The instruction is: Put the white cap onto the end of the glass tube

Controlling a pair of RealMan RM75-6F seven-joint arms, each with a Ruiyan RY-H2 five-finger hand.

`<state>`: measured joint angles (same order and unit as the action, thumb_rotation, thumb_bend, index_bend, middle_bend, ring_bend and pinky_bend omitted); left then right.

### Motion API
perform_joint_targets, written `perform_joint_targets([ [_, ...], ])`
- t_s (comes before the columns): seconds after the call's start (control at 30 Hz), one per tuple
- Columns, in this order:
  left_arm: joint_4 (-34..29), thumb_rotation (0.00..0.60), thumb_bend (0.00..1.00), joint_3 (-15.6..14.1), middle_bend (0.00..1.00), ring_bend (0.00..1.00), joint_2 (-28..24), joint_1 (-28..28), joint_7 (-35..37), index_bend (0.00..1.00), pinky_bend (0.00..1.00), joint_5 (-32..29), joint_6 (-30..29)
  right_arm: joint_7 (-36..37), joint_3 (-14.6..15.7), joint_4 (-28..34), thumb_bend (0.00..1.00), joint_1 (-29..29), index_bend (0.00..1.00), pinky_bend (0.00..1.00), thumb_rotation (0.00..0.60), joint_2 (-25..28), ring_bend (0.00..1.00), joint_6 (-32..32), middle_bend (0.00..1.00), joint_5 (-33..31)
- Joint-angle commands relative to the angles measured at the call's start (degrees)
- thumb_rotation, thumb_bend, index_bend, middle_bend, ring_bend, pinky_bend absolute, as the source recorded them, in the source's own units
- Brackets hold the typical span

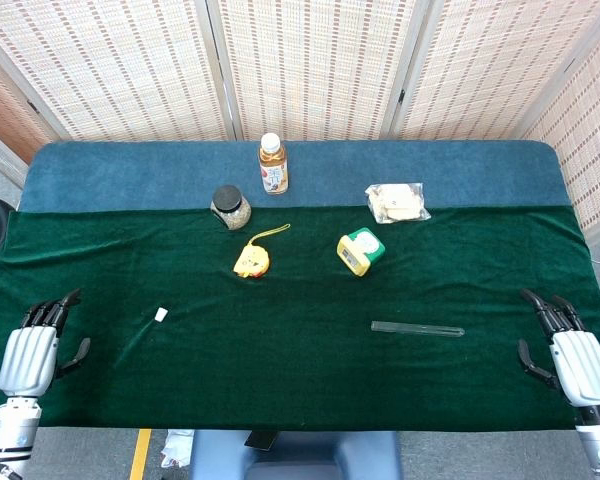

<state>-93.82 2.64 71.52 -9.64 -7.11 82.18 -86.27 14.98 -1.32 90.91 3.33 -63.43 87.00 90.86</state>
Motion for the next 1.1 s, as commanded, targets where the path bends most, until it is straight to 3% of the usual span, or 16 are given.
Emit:
perform_joint_targets([
  [0.03,0.03,0.6,0.43,-0.15,0.27,0.23,-0.16,0.38,0.24,0.14,0.2,0.28,-0.25,0.25,0.15,-0.17,0.61,-0.32,0.06,0.07,0.6,-0.01,0.19,0.55,0.18,0.37],
  [0.37,0.47,0.6,0.43,-0.16,0.31,0.27,-0.31,1.22,1.14,0.14,0.2,1.43,-0.67,0.72,0.18,-0.48,0.61,-0.16,0.06,0.07,0.6,0.03,0.19,0.84,0.18,1.1],
  [0.5,0.79,0.6,0.43,-0.01,0.4,0.34,-0.4,0.62,1.02,0.17,0.22,2.74,-0.3,0.64,0.14,-0.4,0.61,-0.02,0.06,0.07,0.6,0.16,0.19,0.55,0.18,0.96],
  [0.57,1.2,0.6,0.43,0.18,0.47,0.41,-0.47,-0.81,0.57,0.19,0.3,4.11,1.16,0.63,0.1,-0.33,0.61,0.31,0.06,0.07,0.6,0.15,0.2,0.01,0.18,0.91],
  [0.7,2.45,0.6,0.44,0.98,0.64,0.57,-0.43,-4.42,0.65,0.24,0.6,5.27,5.8,0.54,-0.1,-0.36,0.61,0.84,0.06,0.07,0.6,0.07,0.21,-0.75,0.19,0.66],
  [0.8,3.65,0.6,0.52,1.66,0.8,0.71,-0.04,-7.25,1.69,0.3,0.72,5.3,9.76,0.46,-0.17,-0.4,0.61,1.1,0.06,0.07,0.6,0.1,0.22,-1.21,0.19,0.48],
  [0.93,5.94,0.6,0.63,2.23,0.91,0.8,0.91,-11.54,3.54,0.36,0.78,5.08,16.14,0.4,-0.16,-0.33,0.61,1.29,0.06,0.07,0.6,0.27,0.22,-1.59,0.2,0.3],
  [1.1,6.71,0.6,0.7,1.87,0.97,0.85,1.31,-15.29,3.18,0.33,0.8,3.52,23.32,0.32,-0.26,-0.15,0.61,1.16,0.06,0.07,0.6,0.49,0.23,-1.48,0.2,-0.15],
])
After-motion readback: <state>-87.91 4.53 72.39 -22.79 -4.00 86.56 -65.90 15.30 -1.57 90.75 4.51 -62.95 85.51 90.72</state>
